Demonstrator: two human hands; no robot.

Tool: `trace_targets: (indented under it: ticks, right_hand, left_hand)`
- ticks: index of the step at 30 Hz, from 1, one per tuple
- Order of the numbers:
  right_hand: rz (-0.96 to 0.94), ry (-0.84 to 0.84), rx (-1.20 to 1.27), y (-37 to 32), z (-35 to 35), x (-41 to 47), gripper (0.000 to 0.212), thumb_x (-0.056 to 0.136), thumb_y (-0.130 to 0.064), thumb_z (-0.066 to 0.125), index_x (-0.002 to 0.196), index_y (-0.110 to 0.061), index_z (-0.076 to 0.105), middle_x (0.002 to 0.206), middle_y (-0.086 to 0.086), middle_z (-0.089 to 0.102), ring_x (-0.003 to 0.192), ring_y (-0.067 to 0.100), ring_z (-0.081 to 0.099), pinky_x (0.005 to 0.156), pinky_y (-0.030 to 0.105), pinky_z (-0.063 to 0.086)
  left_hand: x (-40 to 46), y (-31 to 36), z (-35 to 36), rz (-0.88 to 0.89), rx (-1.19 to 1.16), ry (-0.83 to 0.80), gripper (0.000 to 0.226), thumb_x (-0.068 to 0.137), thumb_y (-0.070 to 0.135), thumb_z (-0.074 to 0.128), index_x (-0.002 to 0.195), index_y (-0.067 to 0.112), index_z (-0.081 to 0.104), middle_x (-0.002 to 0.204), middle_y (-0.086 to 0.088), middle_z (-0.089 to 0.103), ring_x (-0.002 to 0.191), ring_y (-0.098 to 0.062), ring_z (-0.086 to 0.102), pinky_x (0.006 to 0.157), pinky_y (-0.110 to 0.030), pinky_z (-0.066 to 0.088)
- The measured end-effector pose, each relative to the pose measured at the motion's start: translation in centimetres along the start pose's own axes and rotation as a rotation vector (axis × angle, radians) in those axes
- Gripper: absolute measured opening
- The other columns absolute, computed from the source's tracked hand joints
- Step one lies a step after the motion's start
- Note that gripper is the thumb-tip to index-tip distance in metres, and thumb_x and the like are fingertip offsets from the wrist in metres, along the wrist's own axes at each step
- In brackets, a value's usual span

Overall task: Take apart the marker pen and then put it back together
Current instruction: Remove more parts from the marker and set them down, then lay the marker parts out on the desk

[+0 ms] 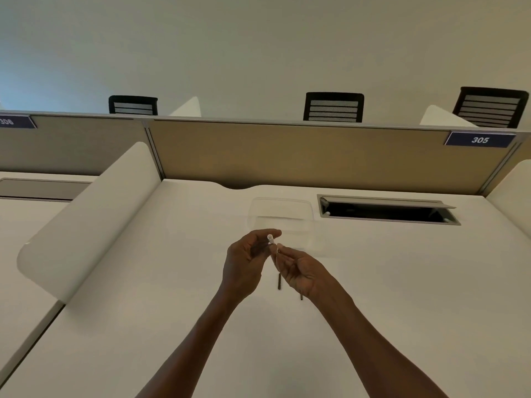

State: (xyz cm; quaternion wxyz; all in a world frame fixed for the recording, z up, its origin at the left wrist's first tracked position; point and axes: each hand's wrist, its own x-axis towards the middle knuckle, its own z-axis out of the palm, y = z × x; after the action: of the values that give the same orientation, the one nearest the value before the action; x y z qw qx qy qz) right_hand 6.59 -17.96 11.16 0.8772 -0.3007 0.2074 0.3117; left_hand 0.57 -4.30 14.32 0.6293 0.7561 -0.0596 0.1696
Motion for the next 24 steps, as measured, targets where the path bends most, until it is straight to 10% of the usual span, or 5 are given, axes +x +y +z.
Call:
trace_targets:
  ticks: [7, 14, 24]
  right_hand:
    - [-0.11, 0.129, -0.01, -1.5, -2.1, 0.3, 0.003, 0.084, 0.006, 0.065, 0.085, 0.008, 0.063, 0.08, 0.024, 0.067, 0.061, 0.026, 0.072, 0.05, 0.023, 0.058]
    - [-0.294, 0.261, -0.059, -1.3, -4.3, 0.9, 0.015, 0.082, 0.016, 0.062, 0.094, 0.007, 0.058, 0.08, 0.025, 0.065, 0.065, 0.034, 0.073, 0.056, 0.031, 0.061]
    - [-0.504, 0.493, -0.32, -0.2, -4.8, 2.6, 0.037, 0.084, 0.013, 0.063, 0.114, -0.005, 0.051, 0.093, 0.021, 0.066, 0.069, 0.028, 0.071, 0.067, 0.029, 0.061]
  left_hand:
    - [-1.6, -6.9, -2.0, -0.14, 0.378, 0.079, 0.043, 0.095, 0.018, 0.061, 0.137, 0.015, 0.053, 0.138, 0.0, 0.058, 0.13, -0.009, 0.05, 0.103, -0.008, 0.031]
    - [-5.1, -15.1, -4.2, -0.35, 0.749, -0.097, 0.067, 0.1, 0.04, 0.043, 0.153, 0.008, 0.018, 0.164, -0.008, 0.008, 0.151, -0.02, -0.001, 0.122, -0.041, 0.003]
    - [-7.6, -17.6, -4.8, -0.326, 1.008, -0.148, 0.071, 0.101, 0.049, 0.03, 0.154, 0.006, 0.008, 0.163, -0.007, -0.004, 0.15, -0.018, -0.008, 0.123, -0.038, 0.0]
